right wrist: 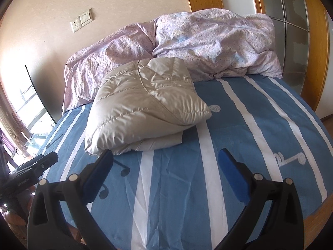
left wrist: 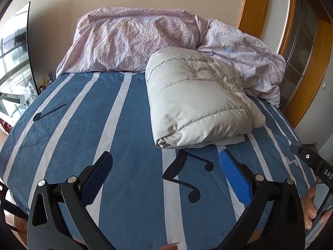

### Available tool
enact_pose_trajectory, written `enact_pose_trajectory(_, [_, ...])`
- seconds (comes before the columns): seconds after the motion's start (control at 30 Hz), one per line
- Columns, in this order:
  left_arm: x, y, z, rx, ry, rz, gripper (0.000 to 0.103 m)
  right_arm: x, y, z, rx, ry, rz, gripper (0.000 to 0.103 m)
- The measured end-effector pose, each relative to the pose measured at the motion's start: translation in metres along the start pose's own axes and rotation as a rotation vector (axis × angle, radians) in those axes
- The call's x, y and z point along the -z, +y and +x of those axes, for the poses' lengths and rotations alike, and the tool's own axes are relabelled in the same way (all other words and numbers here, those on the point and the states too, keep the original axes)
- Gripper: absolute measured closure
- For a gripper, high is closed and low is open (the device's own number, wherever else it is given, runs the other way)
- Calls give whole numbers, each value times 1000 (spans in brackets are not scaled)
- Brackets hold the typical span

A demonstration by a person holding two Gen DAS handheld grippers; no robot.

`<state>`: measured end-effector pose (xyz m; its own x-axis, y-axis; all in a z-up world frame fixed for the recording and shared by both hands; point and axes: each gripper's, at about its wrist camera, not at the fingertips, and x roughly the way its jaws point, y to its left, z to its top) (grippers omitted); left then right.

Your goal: Fold large clothes

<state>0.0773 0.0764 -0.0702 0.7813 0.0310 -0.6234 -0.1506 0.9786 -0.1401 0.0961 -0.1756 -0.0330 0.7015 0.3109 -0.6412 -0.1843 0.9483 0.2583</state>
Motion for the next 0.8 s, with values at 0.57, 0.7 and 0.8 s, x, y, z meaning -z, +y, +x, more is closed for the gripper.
enact_pose_trajectory(0.57, [14,-14,-5,37,46,9,1,22,4,-10,-43,41,27,2])
enact_pose_trajectory(0.7, [14,-14,-6,40,50,6,1,23,4,-12,-49,42,25,2])
enact_pose_trajectory(0.8, [16,-14,-7,44,54,3,1,23,5,-12,-54,44,29,2])
